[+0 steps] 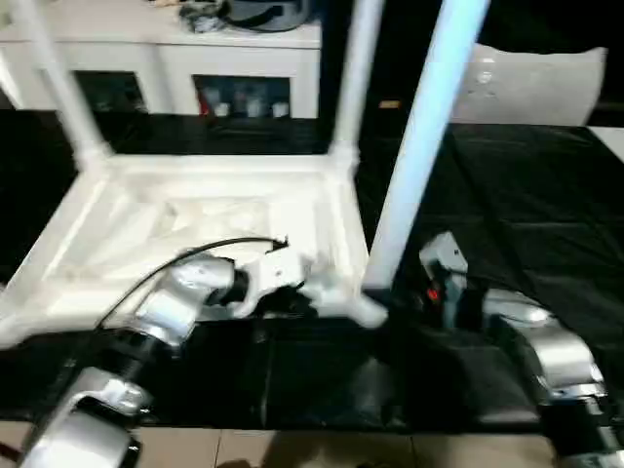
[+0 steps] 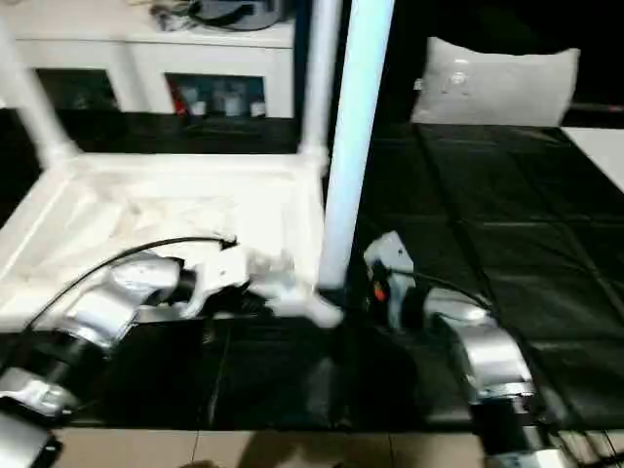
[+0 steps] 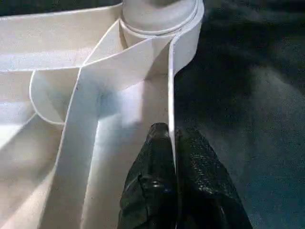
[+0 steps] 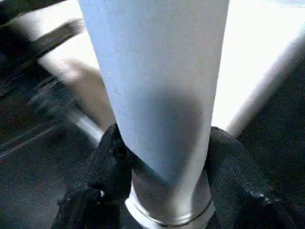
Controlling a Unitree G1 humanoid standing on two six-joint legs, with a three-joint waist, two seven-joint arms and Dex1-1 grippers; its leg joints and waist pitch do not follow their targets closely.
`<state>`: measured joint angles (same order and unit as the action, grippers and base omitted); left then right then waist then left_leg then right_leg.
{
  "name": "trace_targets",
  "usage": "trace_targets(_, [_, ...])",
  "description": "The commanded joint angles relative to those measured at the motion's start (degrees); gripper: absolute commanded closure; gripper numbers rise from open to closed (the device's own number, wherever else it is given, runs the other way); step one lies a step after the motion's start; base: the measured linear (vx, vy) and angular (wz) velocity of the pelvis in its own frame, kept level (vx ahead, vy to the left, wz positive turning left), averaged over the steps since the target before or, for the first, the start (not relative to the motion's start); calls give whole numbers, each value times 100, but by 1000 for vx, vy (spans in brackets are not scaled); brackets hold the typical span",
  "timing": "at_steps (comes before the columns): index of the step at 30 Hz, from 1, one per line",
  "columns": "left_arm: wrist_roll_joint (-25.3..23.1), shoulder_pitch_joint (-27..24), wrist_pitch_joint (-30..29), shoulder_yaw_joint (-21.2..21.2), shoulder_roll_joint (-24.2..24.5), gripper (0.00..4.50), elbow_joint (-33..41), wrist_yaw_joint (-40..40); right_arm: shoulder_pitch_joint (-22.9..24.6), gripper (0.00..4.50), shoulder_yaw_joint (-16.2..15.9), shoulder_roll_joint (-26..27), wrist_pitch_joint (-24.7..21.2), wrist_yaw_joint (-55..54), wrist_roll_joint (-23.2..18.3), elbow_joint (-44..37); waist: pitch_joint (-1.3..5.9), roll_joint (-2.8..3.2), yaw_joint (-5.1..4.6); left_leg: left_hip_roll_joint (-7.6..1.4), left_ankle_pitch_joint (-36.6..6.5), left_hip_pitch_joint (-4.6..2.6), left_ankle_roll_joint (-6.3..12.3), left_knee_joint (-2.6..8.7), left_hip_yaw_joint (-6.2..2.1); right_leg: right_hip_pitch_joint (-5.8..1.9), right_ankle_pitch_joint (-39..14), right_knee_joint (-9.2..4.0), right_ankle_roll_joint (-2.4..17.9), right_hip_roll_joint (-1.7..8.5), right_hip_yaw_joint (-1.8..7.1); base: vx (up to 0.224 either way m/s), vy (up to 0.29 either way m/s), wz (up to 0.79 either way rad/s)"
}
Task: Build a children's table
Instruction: Rotate leg to tighten
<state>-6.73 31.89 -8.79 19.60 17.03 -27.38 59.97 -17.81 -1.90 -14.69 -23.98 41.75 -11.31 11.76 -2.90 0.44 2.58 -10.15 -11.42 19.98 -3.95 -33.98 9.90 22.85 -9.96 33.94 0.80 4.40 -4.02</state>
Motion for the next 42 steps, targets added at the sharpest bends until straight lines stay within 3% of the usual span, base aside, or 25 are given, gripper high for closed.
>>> trace_targets(1, [41,-6,-270,303,-797,450,233,-617,-405,255,-40,599,-170,-1220,173,305,290,-35,-15,-218,-1734,5,-19,454,-163,-227,-3350,-616,499,409,169,0,0,0])
trace_targets(4, [-105,106,-330,304,-1162,450,99,-1147,-595,255,68,921,69,-1881,332,669,310,-67,-107,-214,-1653,24,63,441,-147,-214,-3116,-622,544,404,186,0,0,0])
trace_targets(5, [-149,131,-310,316,-1191,450,59,-1218,-604,255,18,927,134,-1880,383,700,315,-55,-97,-214,-1620,24,96,439,-146,-219,-3047,-613,552,406,189,0,0,0])
trace_targets(6, [-260,158,-296,339,-1215,450,12,-1319,-593,200,-108,917,250,-1876,530,705,318,-60,-81,-212,-1543,17,172,430,-121,-209,-2893,-612,578,401,217,0,0,0])
trace_targets(12, [-464,155,-365,300,-1170,450,-29,-1588,-512,151,23,965,433,-1962,578,596,332,-57,11,-237,-1173,17,307,427,-76,-227,-2092,-510,878,388,271,0,0,0])
trace_targets(17, [-562,91,-261,181,-995,450,-82,-1726,-324,110,39,573,805,-1771,696,526,339,-57,64,-241,-1079,38,330,423,-75,-262,-1896,-484,903,396,273,0,0,0])
trace_targets(19, [-568,40,-40,156,-816,450,-128,-1664,47,104,289,259,966,-1304,410,129,337,-107,88,-238,-1075,43,366,424,-71,-271,-1961,-489,873,401,272,0,0,0])
trace_targets(20, [-565,33,36,166,-762,450,-139,-1640,151,86,354,171,995,-1170,334,25,338,-93,147,-256,-1077,17,416,412,-63,-259,-1924,-491,810,402,289,0,0,0])
trace_targets(22, [-547,12,96,162,-693,450,-143,-1595,312,64,419,23,1099,-976,271,-78,340,-109,134,-249,-993,73,478,429,-78,-303,-1821,-465,815,401,274,0,0,0])
trace_targets(23, [-560,-24,256,180,-566,450,-163,-1522,631,59,570,-254,1199,-616,120,-193,331,-111,125,-244,-1009,76,479,428,-76,-291,-1915,-481,801,402,269,0,0,0])
trace_targets(25, [-561,-39,281,172,-537,450,-163,-1516,748,42,647,-344,1229,-500,50,-216,320,-124,127,-235,-1077,80,519,420,-74,-292,-2154,-513,713,402,267,0,0,0])
trace_targets(27, [-542,-77,356,143,-487,450,-137,-1516,976,21,847,-523,1296,-415,-70,-209,310,-100,123,-221,-1157,70,503,422,-80,-267,-2557,-559,609,400,247,0,0,0])
trace_targets(28, [-540,-81,371,143,-483,450,-134,-1515,987,18,860,-528,1301,-415,-79,-210,304,-116,106,-216,-1190,76,508,422,-76,-260,-2650,-581,577,393,242,0,0,0])
trace_targets(29, [-511,-121,459,141,-450,450,-97,-1481,1114,18,933,-585,1291,-327,-189,-307,306,-85,99,-211,-1219,77,497,427,-89,-260,-2758,-590,537,393,232,0,0,0])
trace_targets(30, [-494,-143,491,142,-434,450,-75,-1457,1189,9,962,-616,1270,-259,-251,-380,303,-110,79,-215,-1263,76,493,428,-91,-249,-2816,-599,502,381,225,0,0,0])
trace_targets(32, [-447,-189,579,164,-389,450,-37,-1373,1372,9,1012,-640,1199,-90,-452,-599,308,-88,72,-211,-1276,73,516,424,-87,-241,-2816,-615,491,377,227,0,0,0])
trace_targets(38, [-410,-242,927,281,-222,450,-47,-1083,1593,9,1029,-539,1094,-49,-744,-1005,316,-60,86,-227,-1288,68,530,439,-96,-219,-2794,-606,488,378,228,0,0,0])
trace_targets(42, [-411,-216,1013,289,-120,450,-125,-986,1698,9,672,-573,1005,256,-785,-1293,315,-62,105,-237,-1280,75,507,447,-96,-225,-2731,-589,495,376,234,0,0,0])
